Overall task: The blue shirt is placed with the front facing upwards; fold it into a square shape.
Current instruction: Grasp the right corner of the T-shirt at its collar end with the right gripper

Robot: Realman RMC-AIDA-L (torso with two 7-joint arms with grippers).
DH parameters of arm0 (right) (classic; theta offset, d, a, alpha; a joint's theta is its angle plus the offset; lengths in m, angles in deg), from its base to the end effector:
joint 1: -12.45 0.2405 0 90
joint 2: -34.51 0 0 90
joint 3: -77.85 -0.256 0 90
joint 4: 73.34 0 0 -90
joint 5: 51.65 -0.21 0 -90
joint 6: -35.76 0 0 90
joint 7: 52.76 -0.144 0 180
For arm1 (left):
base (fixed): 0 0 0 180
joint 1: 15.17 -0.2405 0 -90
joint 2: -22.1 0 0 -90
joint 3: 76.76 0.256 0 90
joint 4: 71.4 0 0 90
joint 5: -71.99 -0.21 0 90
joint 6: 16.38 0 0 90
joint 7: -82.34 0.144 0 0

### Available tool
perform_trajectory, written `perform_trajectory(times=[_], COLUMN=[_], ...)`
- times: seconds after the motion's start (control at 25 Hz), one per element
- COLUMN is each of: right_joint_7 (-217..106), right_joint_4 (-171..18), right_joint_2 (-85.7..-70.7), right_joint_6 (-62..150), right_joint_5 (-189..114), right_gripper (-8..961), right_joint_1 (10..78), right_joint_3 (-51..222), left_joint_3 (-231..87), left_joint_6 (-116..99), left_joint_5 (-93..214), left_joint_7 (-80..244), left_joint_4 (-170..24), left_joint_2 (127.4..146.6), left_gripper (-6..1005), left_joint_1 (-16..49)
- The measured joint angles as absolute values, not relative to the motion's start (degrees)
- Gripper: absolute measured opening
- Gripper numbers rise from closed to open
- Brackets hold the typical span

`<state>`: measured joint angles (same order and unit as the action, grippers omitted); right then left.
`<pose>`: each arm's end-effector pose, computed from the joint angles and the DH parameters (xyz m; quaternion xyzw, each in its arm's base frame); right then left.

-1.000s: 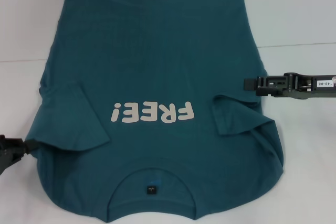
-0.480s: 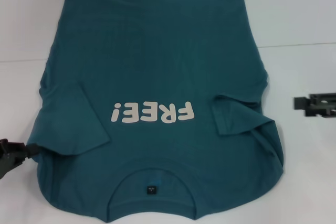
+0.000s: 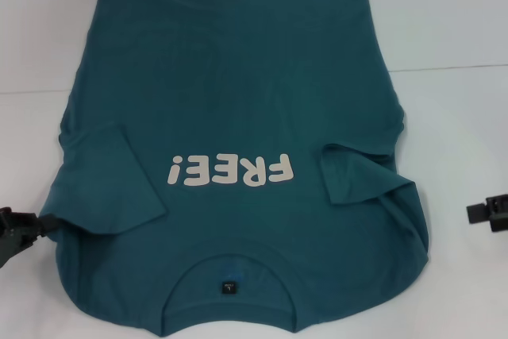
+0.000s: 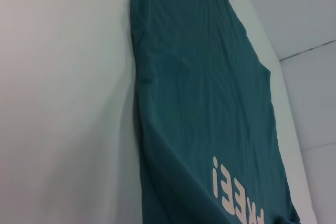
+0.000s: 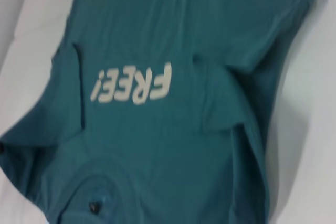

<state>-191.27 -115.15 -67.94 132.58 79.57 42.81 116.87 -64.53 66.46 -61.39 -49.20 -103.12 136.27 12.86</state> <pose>0.3248 0.3297 0.1189 -0.7606 0.6353 0.0816 0.1061 -0.3574 0.3140 0.0475 -0.6256 -0.7089 -0.2875 0.1529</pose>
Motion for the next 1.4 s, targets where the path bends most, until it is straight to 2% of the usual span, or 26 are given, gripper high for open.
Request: perform_trajectory(times=[0.44, 1.4], right_joint_7=[-192.5, -195.4], right_joint_4=[-111.8, -109.6], right_joint_2=[-72.6, -77.1], right_joint_6=[126.5, 117.0], right_joint_5=[86.0, 93.5], right_gripper=[738, 736], right_joint_1=[46.9, 52.3], right_joint_3=[116.9, 118.2], left_joint_3=[-64.5, -64.8], left_joint_6=[66.0, 64.8], left_joint_5=[-61.2, -61.2], left_joint_7=[-49.3, -49.3], left_joint_4=[-103.0, -102.9], left_joint_2=[136.39, 136.89], left_gripper=[2, 3], left_joint_1=[13.0, 12.7])
